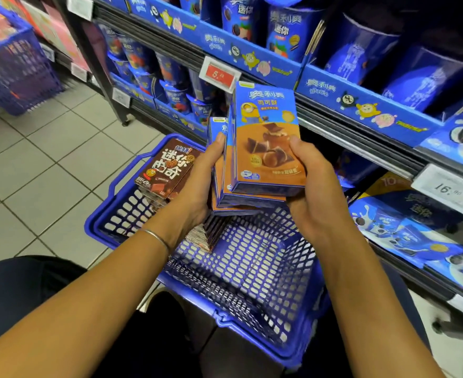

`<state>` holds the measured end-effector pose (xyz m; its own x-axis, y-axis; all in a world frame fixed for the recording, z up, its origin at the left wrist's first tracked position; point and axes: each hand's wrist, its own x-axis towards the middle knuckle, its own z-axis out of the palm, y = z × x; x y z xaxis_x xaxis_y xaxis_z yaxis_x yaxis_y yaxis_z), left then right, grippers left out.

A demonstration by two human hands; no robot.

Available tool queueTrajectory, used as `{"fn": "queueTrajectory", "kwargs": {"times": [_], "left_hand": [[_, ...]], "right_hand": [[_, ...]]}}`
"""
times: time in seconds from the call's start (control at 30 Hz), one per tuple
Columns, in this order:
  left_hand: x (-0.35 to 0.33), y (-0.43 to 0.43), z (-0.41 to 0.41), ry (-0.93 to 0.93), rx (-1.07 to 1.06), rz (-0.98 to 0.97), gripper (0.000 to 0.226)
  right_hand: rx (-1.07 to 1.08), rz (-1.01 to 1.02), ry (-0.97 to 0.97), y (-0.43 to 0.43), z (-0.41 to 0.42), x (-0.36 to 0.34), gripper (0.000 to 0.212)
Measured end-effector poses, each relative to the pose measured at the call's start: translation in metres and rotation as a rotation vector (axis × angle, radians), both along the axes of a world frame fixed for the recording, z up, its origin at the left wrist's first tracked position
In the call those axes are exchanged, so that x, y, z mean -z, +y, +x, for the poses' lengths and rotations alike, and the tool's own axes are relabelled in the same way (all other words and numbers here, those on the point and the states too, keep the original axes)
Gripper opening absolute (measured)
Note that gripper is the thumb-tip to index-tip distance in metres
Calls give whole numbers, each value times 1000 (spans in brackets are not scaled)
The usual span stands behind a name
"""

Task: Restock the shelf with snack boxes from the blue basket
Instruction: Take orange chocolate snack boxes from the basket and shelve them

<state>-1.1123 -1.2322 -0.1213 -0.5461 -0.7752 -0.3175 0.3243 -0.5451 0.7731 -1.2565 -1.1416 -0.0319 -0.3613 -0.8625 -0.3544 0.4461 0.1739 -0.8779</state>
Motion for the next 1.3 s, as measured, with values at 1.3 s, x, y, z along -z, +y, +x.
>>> {"fn": "queueTrajectory", "kwargs": {"times": [1.3], "left_hand": [[-579,70,53,-154,-81,149,79]], "right_hand": [[-126,108,375,52,49,-578,29]]}}
